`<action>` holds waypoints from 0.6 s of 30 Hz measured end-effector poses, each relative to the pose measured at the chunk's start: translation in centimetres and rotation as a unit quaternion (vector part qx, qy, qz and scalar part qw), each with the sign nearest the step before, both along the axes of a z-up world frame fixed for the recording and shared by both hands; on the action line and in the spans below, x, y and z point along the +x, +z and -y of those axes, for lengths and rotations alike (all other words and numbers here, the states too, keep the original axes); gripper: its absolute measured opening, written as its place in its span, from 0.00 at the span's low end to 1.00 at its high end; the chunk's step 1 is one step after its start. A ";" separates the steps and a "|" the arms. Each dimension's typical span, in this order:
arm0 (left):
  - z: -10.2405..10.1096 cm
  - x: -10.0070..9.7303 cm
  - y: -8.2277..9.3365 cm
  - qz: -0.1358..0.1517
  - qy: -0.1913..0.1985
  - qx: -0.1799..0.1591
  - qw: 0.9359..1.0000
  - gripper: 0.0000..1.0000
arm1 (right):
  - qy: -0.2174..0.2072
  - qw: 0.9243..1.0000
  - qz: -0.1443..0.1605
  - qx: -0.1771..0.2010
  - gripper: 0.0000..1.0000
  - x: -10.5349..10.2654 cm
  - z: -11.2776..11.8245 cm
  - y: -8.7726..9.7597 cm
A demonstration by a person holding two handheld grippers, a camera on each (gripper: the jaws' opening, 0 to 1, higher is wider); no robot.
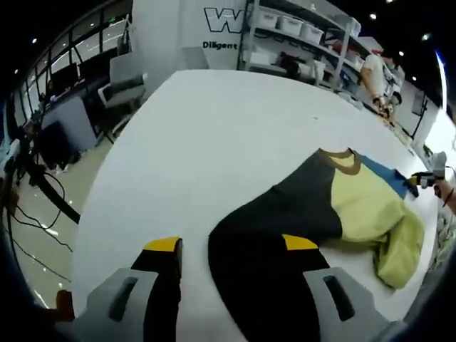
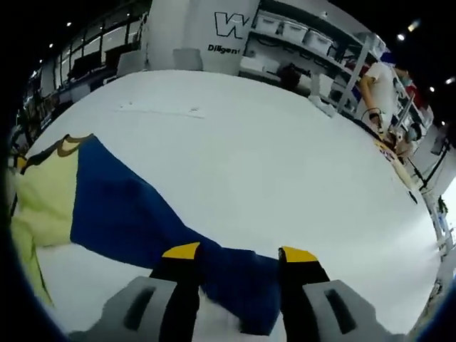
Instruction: Fold the garment on the visible template until the final outline fits inside the template.
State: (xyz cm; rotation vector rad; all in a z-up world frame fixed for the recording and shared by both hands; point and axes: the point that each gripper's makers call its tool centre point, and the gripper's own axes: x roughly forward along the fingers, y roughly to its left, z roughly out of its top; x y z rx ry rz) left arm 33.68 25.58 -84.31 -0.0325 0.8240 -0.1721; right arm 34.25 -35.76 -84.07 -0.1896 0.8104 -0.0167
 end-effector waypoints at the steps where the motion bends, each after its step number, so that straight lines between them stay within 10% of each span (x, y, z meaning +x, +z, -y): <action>1: 0.2 -0.2 0.0 -0.001 -0.004 0.001 1.000 0.53 | 0.003 1.000 0.001 0.003 0.47 -0.1 -0.2 0.1; 18: 4.6 -2.9 0.8 0.013 -0.069 -0.022 0.997 0.72 | 0.074 0.993 0.023 0.088 0.84 -2.0 -8.8 2.1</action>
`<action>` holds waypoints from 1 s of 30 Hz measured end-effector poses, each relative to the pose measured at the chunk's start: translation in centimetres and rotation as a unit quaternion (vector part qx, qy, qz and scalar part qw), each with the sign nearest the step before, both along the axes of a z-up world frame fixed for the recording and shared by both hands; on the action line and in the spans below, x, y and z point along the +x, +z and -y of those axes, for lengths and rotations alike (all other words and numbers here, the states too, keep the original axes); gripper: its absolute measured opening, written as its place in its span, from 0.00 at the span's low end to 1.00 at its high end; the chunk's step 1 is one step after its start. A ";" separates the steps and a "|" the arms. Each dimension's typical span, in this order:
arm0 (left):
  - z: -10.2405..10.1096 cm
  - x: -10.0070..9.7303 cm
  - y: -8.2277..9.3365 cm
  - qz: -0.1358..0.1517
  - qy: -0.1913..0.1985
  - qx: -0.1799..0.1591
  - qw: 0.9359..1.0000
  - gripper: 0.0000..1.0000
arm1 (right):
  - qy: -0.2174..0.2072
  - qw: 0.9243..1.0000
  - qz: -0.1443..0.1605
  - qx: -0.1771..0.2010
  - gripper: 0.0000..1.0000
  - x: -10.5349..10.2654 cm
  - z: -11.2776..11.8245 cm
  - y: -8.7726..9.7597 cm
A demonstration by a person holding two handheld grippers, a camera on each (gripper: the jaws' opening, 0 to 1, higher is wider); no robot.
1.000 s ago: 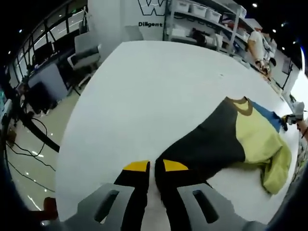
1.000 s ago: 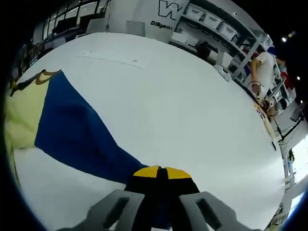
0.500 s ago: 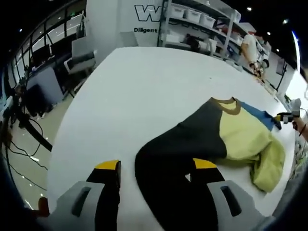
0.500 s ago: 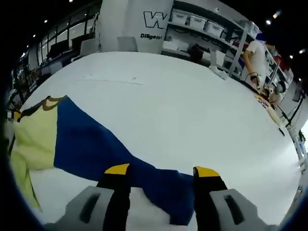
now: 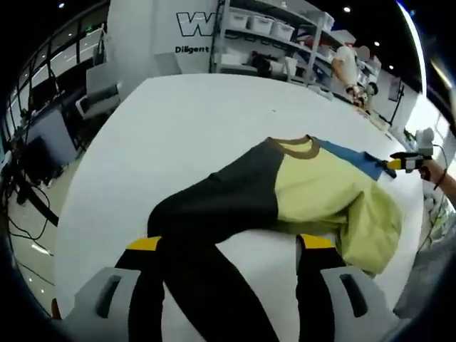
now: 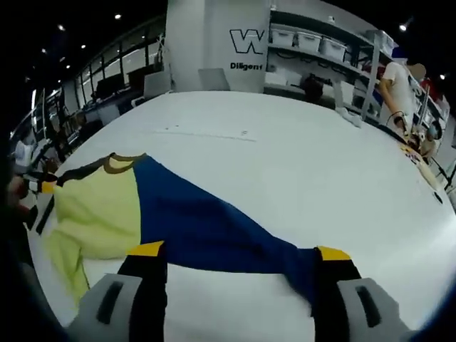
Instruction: Fold the garment on the visible template until the final outline fits inside the template.
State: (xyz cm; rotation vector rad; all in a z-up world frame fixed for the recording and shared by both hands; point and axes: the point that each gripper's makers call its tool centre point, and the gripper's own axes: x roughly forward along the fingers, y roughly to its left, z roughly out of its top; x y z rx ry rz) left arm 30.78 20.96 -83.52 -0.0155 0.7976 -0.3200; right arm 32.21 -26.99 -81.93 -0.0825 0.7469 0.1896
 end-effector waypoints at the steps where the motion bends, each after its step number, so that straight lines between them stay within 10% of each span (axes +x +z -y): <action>1: 0.2 -0.1 0.0 0.001 -0.003 -0.001 1.000 0.73 | 0.002 1.000 0.000 0.002 0.84 -0.1 -0.2 0.0; 30: 7.3 -5.5 0.6 0.011 -0.073 -0.049 0.996 0.85 | 0.175 0.981 -0.031 0.084 0.99 -8.5 -13.2 -1.1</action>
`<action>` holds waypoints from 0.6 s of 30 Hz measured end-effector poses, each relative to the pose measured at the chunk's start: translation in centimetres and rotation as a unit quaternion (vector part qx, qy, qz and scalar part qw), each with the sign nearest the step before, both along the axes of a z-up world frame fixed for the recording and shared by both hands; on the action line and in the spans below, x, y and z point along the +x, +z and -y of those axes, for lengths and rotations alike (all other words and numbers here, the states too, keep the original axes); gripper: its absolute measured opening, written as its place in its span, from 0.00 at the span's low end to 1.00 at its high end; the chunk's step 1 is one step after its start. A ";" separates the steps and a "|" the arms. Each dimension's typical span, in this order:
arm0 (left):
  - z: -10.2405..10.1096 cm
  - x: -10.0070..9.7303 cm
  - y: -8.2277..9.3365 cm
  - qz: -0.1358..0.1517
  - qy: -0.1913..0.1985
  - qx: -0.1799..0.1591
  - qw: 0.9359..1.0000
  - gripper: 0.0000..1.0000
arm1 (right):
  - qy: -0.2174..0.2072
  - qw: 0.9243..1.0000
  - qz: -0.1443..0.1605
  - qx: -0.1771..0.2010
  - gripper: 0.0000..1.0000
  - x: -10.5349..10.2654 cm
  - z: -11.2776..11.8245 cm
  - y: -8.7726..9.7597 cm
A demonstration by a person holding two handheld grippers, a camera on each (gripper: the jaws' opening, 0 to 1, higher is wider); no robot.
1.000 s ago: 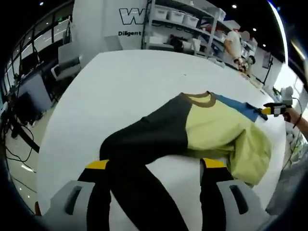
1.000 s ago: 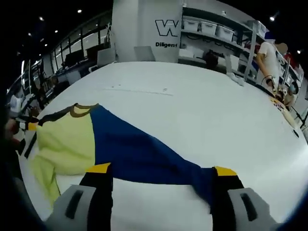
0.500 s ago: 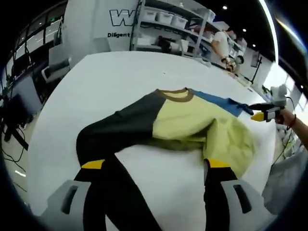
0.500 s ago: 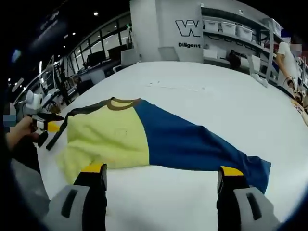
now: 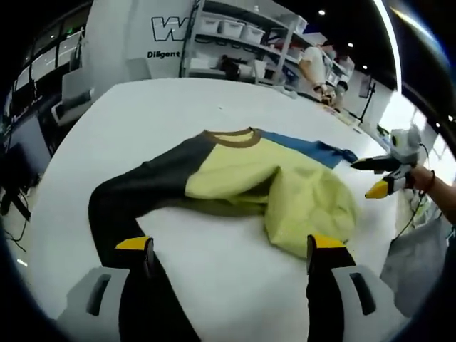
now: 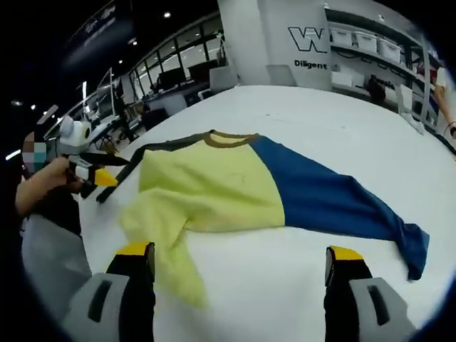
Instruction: Fold the garment on the visible template until the final outline fits inside the template.
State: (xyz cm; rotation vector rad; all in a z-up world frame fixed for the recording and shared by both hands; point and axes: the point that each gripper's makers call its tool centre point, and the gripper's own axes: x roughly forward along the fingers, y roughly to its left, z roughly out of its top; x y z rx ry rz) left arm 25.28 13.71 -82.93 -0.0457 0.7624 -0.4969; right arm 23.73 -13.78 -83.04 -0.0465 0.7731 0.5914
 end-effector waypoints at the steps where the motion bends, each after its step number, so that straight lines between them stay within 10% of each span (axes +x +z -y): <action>1: 0.3 -0.2 0.0 0.000 -0.001 -0.002 1.000 0.85 | 0.011 1.000 -0.008 0.008 0.99 -0.7 -0.7 -0.1; 18: 4.8 -3.0 -0.1 -0.006 -0.047 -0.018 0.999 0.80 | 0.078 0.996 -0.025 0.021 0.94 -4.1 -4.5 -0.7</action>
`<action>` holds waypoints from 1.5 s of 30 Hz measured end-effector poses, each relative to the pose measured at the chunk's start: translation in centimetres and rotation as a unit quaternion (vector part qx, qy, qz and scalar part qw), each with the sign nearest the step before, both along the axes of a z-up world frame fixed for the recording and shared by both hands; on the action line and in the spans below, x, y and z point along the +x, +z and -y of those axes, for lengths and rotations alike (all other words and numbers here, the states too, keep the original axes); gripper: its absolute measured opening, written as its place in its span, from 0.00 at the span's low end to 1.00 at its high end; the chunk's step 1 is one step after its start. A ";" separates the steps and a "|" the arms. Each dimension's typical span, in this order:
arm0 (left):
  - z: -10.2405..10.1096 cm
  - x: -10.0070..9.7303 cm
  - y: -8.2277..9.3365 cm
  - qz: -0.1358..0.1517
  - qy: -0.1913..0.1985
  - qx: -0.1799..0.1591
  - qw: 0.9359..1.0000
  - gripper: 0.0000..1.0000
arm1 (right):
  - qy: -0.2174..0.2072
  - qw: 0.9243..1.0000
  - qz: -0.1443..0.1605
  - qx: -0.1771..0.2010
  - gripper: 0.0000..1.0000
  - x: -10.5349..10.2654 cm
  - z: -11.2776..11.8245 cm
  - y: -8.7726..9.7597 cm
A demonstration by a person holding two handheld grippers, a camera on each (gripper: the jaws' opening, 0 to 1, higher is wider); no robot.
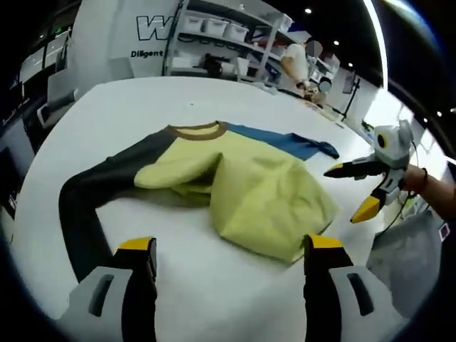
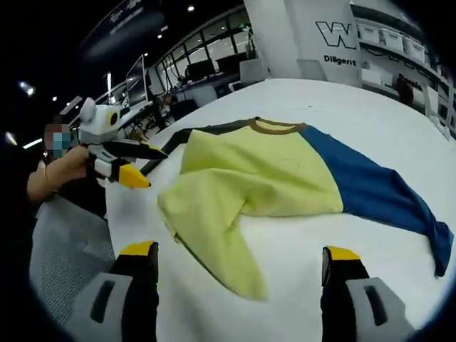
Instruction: Fold the garment on the visible template until the final outline fits inside the template.
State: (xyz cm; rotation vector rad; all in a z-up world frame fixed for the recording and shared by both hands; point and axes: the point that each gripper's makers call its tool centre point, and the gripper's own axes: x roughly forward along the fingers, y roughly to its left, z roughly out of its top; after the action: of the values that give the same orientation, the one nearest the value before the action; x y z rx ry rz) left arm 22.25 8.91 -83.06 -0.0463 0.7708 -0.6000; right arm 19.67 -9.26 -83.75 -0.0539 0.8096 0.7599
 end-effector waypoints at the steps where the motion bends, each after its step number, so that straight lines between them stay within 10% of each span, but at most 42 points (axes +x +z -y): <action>1: 0.3 -0.2 -0.1 -0.003 -0.003 0.000 1.000 0.79 | 0.004 1.000 0.002 0.002 0.93 -0.2 -0.3 0.0; 45: 5.9 -5.0 -3.0 -0.113 0.001 -0.008 0.994 0.13 | 0.082 0.994 0.006 -0.068 0.00 -3.1 -1.4 -1.7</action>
State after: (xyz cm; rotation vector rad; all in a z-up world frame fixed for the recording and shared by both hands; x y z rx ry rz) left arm 17.29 3.05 -86.04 -0.1303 0.9853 -0.6060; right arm 16.56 -7.91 -85.43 -0.2492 0.8524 0.8573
